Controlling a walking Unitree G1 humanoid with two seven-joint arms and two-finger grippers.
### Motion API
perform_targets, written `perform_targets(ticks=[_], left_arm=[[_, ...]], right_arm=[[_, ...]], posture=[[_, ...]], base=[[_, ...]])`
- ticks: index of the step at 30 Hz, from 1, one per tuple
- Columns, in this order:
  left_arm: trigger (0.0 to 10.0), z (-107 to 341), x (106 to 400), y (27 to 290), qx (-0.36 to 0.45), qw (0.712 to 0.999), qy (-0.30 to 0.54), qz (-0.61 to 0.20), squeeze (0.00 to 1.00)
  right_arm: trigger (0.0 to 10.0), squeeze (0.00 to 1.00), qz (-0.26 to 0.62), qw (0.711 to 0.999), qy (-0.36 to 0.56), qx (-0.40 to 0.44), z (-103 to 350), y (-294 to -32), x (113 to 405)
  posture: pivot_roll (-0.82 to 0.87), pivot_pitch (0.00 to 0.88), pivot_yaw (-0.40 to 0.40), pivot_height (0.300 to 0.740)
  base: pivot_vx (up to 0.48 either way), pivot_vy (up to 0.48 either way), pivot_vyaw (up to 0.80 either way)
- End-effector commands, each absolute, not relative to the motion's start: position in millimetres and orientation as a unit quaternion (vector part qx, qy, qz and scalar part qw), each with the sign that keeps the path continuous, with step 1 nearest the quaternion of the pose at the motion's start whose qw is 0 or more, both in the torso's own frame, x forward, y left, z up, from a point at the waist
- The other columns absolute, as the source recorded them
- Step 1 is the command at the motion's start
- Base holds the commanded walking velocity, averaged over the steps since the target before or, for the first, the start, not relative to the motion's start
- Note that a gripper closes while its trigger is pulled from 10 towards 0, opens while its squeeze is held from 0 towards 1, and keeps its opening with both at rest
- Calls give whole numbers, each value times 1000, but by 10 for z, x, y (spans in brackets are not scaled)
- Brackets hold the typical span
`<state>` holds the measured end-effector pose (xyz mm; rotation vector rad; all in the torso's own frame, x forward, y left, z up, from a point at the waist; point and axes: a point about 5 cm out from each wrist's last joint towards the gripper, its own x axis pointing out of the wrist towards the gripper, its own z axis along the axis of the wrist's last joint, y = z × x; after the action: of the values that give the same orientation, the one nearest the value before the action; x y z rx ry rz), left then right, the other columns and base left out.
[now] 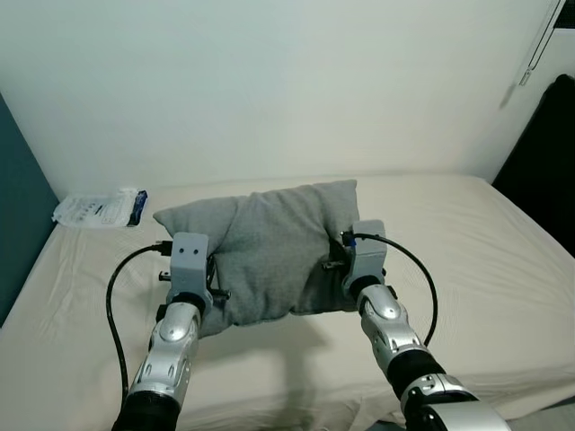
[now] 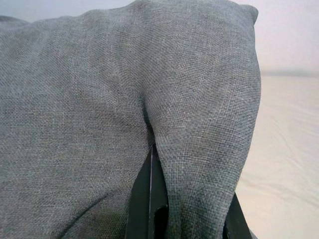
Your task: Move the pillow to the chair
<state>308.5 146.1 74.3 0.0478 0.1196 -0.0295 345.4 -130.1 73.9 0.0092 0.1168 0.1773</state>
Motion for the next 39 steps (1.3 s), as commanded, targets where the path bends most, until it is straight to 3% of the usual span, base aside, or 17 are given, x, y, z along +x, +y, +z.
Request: perform_targets(ticks=[1,39], left_arm=[[10000,817,3108,1412,26,999,34,-23,0],[10000,763,3066,1440,24,999,43,-12,0]], right_arm=[[10000,0,105,992,64,6,738,-1236,3460],[10000,0,117,989,79,32,715,-1180,3465]], posture=[[14,0,-73,722],[38,0,-76,722]], base=[[0,0,-800],[0,0,-800]])
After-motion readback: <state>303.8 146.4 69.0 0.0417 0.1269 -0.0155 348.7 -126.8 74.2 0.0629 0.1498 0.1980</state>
